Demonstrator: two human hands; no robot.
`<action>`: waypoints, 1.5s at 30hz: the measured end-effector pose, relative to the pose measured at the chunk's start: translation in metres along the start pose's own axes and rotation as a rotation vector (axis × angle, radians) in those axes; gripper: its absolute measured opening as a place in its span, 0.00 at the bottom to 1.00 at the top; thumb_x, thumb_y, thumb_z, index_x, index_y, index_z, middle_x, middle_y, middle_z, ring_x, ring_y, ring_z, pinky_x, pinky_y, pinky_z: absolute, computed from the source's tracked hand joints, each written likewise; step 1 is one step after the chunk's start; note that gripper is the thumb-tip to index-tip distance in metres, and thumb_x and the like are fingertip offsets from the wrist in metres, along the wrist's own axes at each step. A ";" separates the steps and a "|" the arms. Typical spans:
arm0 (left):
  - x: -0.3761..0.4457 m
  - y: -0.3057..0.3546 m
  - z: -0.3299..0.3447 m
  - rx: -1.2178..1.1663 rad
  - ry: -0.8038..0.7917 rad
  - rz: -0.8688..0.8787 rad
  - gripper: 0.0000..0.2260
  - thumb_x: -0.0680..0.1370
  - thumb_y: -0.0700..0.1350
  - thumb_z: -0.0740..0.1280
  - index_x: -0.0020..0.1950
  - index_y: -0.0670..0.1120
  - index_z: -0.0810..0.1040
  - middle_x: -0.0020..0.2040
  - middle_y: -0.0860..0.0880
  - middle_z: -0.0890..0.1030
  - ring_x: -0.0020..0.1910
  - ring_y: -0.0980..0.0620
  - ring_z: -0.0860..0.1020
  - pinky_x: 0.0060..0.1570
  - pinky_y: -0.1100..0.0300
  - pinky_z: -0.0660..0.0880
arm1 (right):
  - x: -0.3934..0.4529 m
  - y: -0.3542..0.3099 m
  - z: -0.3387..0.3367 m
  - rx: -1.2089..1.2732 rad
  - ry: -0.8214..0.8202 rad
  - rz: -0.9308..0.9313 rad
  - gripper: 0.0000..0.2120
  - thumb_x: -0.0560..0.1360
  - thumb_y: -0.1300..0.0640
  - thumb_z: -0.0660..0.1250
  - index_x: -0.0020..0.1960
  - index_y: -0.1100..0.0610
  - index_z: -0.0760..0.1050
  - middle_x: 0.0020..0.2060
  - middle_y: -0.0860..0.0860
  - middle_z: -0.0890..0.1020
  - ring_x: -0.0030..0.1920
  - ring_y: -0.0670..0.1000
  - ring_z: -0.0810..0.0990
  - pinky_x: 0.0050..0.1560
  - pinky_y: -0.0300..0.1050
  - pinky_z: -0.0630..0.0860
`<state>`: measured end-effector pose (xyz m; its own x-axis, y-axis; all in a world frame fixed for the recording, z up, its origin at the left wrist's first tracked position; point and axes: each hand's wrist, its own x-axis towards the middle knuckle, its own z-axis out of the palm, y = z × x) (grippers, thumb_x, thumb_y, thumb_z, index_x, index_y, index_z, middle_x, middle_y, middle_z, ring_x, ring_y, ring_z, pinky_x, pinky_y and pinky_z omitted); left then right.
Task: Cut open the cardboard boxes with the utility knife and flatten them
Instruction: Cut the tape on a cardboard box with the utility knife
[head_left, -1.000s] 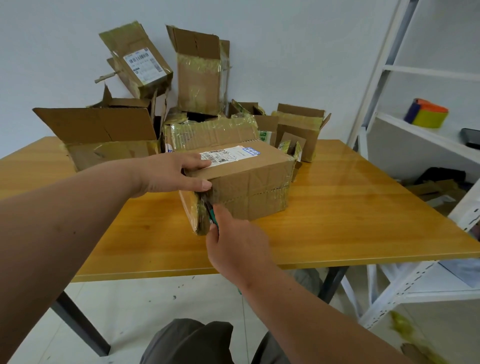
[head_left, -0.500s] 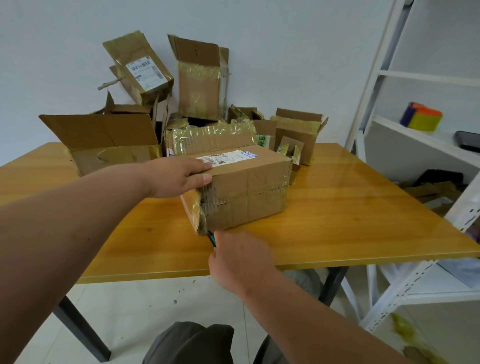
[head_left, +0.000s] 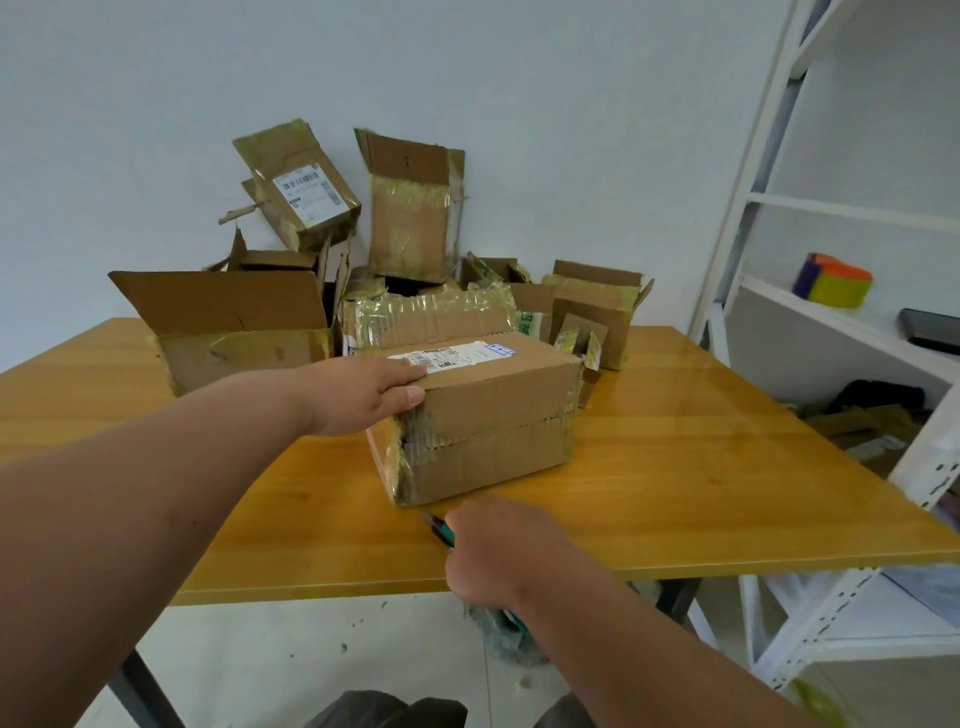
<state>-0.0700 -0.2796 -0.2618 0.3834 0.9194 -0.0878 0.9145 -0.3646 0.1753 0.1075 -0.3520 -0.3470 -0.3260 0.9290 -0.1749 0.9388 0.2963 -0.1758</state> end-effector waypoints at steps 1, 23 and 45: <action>-0.001 -0.002 -0.003 -0.013 0.009 -0.011 0.24 0.83 0.57 0.52 0.78 0.57 0.57 0.78 0.52 0.59 0.76 0.50 0.58 0.73 0.56 0.54 | -0.002 0.003 -0.002 0.000 -0.004 -0.007 0.05 0.75 0.59 0.61 0.41 0.53 0.68 0.37 0.51 0.73 0.37 0.51 0.72 0.34 0.44 0.67; 0.002 0.006 0.007 0.434 0.315 0.058 0.22 0.82 0.59 0.45 0.72 0.56 0.65 0.68 0.56 0.71 0.61 0.53 0.74 0.52 0.53 0.77 | 0.005 0.116 -0.011 0.130 0.516 0.443 0.25 0.84 0.46 0.48 0.79 0.41 0.47 0.58 0.53 0.74 0.53 0.55 0.76 0.57 0.55 0.69; 0.015 0.008 0.044 0.633 0.448 0.086 0.37 0.71 0.67 0.66 0.70 0.54 0.51 0.66 0.47 0.65 0.58 0.45 0.72 0.54 0.52 0.73 | 0.042 0.087 -0.014 0.685 0.576 0.190 0.28 0.79 0.59 0.64 0.75 0.50 0.59 0.65 0.51 0.76 0.63 0.56 0.76 0.59 0.54 0.77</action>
<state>-0.0506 -0.2750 -0.3049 0.4912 0.8066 0.3288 0.8349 -0.3284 -0.4416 0.1769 -0.2843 -0.3556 0.1060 0.9700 0.2186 0.6397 0.1018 -0.7618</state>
